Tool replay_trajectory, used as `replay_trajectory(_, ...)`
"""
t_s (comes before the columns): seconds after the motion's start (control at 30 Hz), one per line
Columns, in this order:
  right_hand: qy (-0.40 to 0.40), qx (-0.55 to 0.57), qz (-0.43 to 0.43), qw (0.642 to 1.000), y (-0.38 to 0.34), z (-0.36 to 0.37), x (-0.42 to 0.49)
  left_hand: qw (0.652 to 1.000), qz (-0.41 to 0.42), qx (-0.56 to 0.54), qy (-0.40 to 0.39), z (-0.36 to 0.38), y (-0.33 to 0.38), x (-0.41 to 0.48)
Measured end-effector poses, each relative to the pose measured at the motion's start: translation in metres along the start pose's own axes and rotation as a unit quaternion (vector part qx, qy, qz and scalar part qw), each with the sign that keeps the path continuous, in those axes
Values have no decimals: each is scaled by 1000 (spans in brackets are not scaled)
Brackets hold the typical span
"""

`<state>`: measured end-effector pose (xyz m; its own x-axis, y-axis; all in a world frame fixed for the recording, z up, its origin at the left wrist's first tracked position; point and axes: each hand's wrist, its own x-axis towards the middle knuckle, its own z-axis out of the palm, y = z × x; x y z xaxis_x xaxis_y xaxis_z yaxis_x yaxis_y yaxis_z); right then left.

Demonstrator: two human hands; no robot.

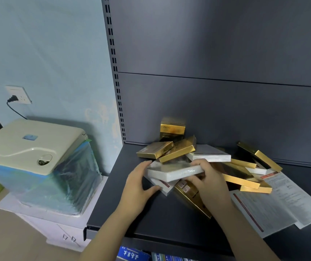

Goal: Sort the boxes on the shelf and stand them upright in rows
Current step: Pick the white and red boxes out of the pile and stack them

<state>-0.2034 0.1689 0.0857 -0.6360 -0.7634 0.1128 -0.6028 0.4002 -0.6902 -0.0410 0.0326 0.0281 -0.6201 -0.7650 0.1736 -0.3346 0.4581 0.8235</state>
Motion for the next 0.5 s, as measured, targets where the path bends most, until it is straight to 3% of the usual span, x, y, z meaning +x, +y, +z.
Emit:
replay_trajectory(0.13,0,52,16,999,-14,-17,5,999,-6,-48,-6,-3,18,7)
replay_trajectory(0.27,81,207,64,973,-19,-29,12,986,-26,-164,-13,-7,31,5)
replay_trajectory(0.37,4,265,127,956,-17,-25,19,966,-58,-251,-16,-4,39,2)
replay_trajectory(0.5,-105,386,161,902,-12,-5,17,954,-83,-286,-21,-1,44,6)
